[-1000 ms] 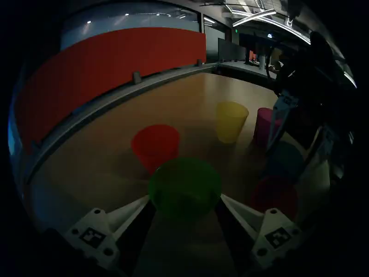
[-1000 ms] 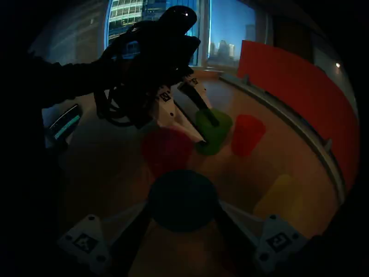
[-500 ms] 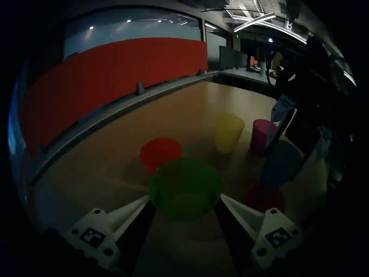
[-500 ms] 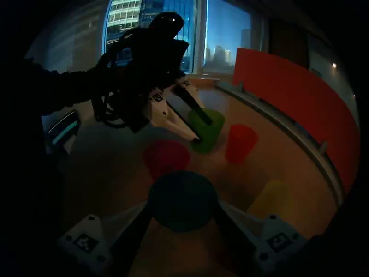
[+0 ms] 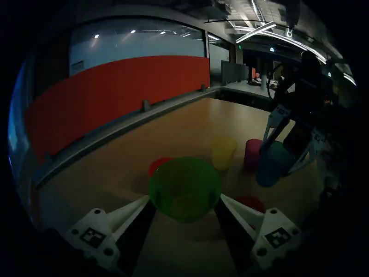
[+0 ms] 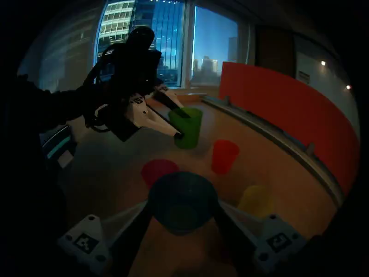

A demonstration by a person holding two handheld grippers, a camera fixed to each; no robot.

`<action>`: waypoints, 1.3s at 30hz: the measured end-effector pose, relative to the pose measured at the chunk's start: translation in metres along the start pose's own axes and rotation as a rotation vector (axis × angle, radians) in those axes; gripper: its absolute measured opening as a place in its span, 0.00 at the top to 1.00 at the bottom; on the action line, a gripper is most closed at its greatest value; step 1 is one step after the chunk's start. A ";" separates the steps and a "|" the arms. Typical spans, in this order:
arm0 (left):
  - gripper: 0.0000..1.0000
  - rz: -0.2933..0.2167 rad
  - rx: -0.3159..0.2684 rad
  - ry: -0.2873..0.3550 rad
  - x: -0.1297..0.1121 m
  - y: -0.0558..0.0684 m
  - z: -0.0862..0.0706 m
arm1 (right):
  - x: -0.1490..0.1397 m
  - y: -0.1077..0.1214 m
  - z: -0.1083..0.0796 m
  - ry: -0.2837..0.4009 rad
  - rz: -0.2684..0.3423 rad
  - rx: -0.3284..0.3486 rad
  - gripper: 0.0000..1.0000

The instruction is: Pour water

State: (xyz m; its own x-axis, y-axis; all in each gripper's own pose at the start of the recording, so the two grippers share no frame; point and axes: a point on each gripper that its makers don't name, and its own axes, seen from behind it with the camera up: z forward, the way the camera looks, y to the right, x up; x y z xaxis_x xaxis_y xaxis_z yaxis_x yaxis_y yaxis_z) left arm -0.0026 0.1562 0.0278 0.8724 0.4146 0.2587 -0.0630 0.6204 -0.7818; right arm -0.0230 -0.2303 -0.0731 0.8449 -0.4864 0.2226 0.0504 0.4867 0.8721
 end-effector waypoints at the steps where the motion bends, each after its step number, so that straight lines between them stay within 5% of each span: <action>1: 0.18 -0.003 -0.001 0.005 0.002 0.001 -0.002 | 0.002 0.000 -0.002 0.007 0.004 -0.002 0.10; 15: 0.18 0.003 0.006 0.059 0.027 0.010 -0.027 | 0.026 -0.001 -0.024 0.098 0.012 -0.039 0.10; 39: 0.17 -0.014 -0.015 0.126 0.054 0.023 -0.045 | 0.085 0.004 -0.052 0.334 0.013 -0.096 0.10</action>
State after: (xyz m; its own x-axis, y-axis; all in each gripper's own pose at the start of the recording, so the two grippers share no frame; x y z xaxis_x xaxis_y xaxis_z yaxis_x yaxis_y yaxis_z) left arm 0.0650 0.1629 -0.0022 0.9271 0.3184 0.1975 -0.0437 0.6155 -0.7869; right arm 0.0768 -0.2314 -0.0732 0.9727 -0.2228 0.0651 0.0744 0.5651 0.8217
